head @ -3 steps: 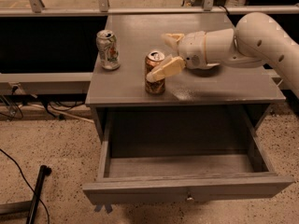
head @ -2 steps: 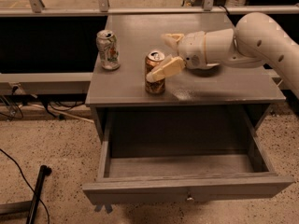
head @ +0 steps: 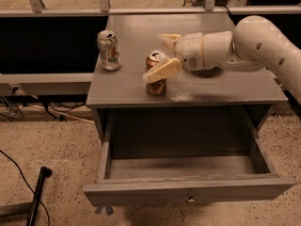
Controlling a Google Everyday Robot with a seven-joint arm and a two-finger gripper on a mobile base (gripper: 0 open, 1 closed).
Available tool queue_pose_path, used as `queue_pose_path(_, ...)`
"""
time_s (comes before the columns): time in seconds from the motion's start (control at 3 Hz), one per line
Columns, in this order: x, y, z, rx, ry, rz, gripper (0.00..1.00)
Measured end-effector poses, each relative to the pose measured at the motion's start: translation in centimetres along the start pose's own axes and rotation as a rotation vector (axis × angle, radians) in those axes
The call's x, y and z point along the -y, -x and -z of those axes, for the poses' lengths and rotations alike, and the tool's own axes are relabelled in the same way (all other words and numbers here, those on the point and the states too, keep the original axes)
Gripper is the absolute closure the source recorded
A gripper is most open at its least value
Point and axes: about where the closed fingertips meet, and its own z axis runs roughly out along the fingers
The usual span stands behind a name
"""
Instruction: Place orange can into top drawer
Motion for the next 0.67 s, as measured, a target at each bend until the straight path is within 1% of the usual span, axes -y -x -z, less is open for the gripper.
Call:
queue_pose_path(0.33,-2.63,-0.49,0.32,0.022,0.033,-0.018,0.0)
queue_pose_path(0.67,-2.67,-0.54,0.3,0.022,0.033,-0.019,0.0)
